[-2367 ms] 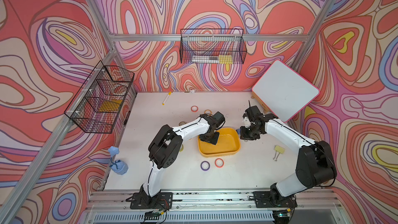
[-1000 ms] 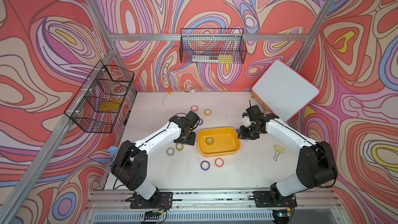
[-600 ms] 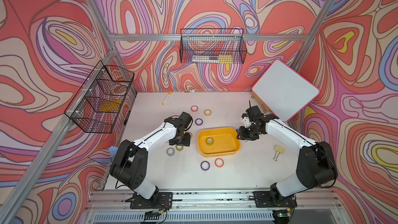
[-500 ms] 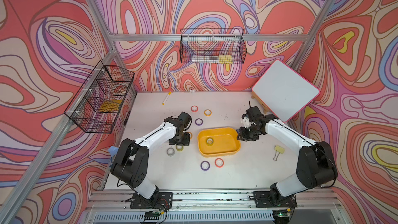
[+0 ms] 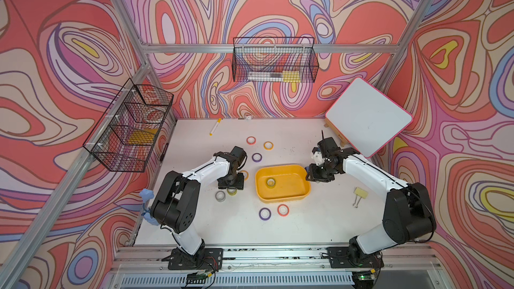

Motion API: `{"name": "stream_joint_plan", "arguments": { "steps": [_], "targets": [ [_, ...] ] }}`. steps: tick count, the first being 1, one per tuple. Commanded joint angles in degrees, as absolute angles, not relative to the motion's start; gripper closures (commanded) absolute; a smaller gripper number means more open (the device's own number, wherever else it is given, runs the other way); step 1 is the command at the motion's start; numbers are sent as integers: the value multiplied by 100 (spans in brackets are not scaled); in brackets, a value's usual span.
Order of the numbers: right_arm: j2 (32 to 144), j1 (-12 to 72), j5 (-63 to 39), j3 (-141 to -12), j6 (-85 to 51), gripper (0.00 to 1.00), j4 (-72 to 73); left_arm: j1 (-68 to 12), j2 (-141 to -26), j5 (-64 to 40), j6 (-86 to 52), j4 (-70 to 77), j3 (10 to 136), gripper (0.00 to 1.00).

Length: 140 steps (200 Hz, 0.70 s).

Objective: Put the transparent tape into the storage box
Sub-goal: Pick up the tape from the center of the board.

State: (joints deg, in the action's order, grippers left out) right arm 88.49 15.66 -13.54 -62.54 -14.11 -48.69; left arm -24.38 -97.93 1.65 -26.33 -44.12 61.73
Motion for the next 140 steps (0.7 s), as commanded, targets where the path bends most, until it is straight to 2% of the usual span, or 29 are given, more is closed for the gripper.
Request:
{"name": "stream_joint_plan", "arguments": {
  "steps": [1,38,140],
  "targets": [
    [8682,1539,-1336,-6228,-1400,60,-4881,-2409,-9903,193,-2575,-4345,6108,30],
    [8704,1541,-1322,-6277,-1382,60,-4955,-2408,-9975,260,-2558,-4365,6142,30],
    [8742,1538,-1337,-6346,-1390,63,-4966,-2366,-10063,219,-2527,-4346,6125,42]
  ]
}}
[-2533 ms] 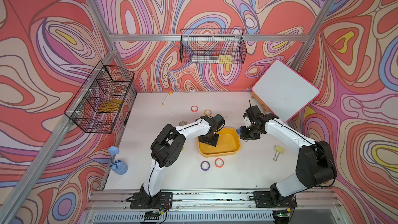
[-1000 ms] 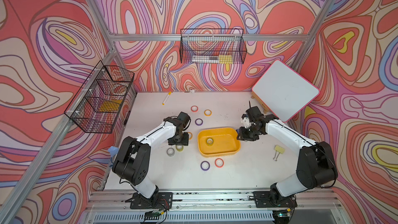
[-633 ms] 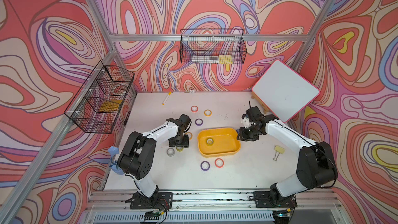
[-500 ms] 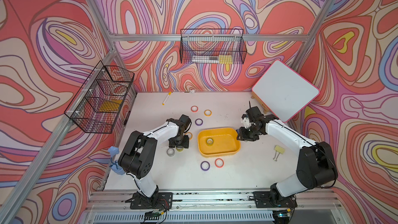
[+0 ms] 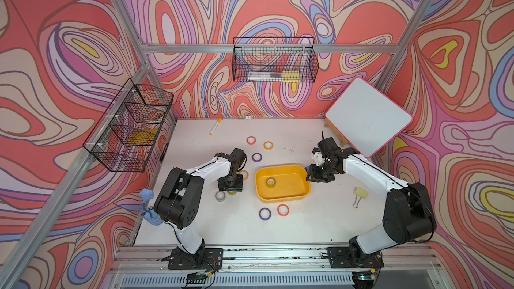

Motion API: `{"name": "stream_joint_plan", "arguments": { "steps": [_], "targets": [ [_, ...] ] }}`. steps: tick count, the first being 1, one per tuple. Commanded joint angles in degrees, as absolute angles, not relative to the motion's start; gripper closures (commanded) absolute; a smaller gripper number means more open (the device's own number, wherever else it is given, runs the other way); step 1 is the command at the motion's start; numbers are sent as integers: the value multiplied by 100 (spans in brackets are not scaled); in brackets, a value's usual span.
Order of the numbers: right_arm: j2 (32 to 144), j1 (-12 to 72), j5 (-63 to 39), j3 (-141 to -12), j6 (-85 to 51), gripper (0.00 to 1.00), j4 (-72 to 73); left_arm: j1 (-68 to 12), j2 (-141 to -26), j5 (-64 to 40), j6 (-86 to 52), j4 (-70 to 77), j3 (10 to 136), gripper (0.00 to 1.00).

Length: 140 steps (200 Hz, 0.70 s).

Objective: Put the transparent tape into the storage box
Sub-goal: Pick up the tape from the center of the board.

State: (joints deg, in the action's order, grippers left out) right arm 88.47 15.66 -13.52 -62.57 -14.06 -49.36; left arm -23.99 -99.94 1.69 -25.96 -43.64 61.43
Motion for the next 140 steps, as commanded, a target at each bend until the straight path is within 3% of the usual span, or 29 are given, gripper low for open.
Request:
{"name": "stream_joint_plan", "arguments": {
  "steps": [1,24,140],
  "targets": [
    [8739,1538,-1336,-6346,-1394,63,-4966,-2370,-10063,215,-2529,-4349,6125,42],
    [8723,1538,-1327,-6337,-1397,64,-4975,-2365,-10038,191,-2522,-4342,6150,46],
    [8672,1538,-1326,-6345,-1415,65,-4988,-2443,-9044,215,-2634,-4961,6508,47]
  ]
}}
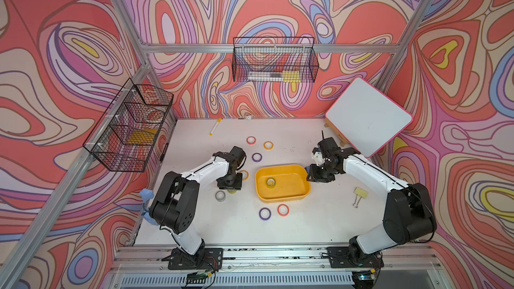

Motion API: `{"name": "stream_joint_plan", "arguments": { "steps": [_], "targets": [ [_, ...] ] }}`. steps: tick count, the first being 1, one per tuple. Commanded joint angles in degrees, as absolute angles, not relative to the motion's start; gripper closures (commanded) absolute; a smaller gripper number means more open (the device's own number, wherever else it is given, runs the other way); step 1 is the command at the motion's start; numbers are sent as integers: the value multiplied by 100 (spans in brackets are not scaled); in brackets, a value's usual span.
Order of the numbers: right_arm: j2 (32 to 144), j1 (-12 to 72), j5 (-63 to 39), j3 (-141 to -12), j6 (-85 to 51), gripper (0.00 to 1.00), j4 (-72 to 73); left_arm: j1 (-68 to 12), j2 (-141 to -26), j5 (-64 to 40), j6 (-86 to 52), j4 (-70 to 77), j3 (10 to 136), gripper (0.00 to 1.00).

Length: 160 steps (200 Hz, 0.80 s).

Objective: Put the transparent tape into the storage box
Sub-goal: Pick up the tape from the center of the board, then place the tape in the storage box.

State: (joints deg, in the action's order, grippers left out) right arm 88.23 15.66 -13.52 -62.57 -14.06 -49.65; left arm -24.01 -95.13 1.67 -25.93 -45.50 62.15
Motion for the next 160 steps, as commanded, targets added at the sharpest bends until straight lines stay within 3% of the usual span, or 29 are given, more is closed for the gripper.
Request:
{"name": "stream_joint_plan", "arguments": {
  "steps": [1,43,160],
  "targets": [
    [8674,1538,-1322,-6346,-1415,65,-4990,-2452,-9031,218,-2631,-4977,6524,47],
    [8650,1538,-1335,-6346,-1433,66,-4966,-3164,-8817,375,-2757,-5352,7362,46],
    [8574,1534,-1336,-6302,-1485,66,-4966,-4611,-10740,4,-2962,-5212,9442,46]
  ]
}}
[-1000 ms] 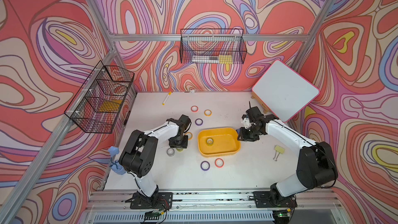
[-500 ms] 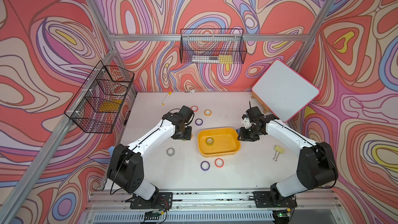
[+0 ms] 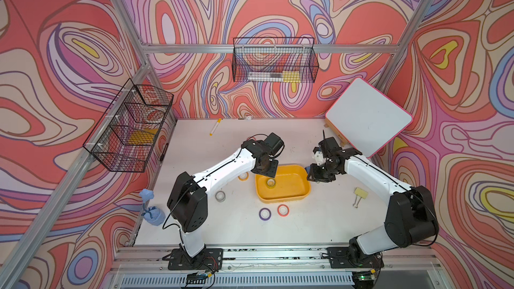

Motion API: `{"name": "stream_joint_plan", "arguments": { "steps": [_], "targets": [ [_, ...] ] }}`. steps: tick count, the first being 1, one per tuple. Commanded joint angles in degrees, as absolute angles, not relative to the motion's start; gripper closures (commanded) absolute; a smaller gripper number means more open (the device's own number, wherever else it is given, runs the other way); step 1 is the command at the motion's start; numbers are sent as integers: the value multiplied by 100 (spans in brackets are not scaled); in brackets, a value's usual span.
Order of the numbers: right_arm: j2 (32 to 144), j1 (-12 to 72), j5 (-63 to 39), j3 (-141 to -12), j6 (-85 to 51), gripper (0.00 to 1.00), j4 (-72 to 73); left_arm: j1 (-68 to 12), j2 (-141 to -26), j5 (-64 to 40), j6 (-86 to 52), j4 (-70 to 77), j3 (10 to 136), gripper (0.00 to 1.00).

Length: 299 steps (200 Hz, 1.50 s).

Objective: Put the transparent tape into the storage box
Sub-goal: Place the tape in the storage box.

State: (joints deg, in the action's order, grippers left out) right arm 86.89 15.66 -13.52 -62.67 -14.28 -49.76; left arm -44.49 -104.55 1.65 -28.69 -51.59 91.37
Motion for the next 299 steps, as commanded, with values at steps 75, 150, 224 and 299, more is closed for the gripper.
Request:
{"name": "stream_joint_plan", "arguments": {
  "steps": [75,150,224,299],
  "targets": [
    [8594,1539,-1358,-6234,-1573,66,-4887,-4780,-11645,-226,-3045,-4961,9799,46],
    [8518,1538,-1362,-6095,-1605,66,-4861,-4799,-12193,-325,-3172,-4553,9816,46],
    [8503,1543,-1336,-6126,-1600,66,-4904,-4804,-12460,-380,-3210,-4435,10000,46],
    [8515,1538,-1327,-6108,-1582,66,-4896,-4799,-12674,-184,-3162,-4644,10194,44]
  ]
}}
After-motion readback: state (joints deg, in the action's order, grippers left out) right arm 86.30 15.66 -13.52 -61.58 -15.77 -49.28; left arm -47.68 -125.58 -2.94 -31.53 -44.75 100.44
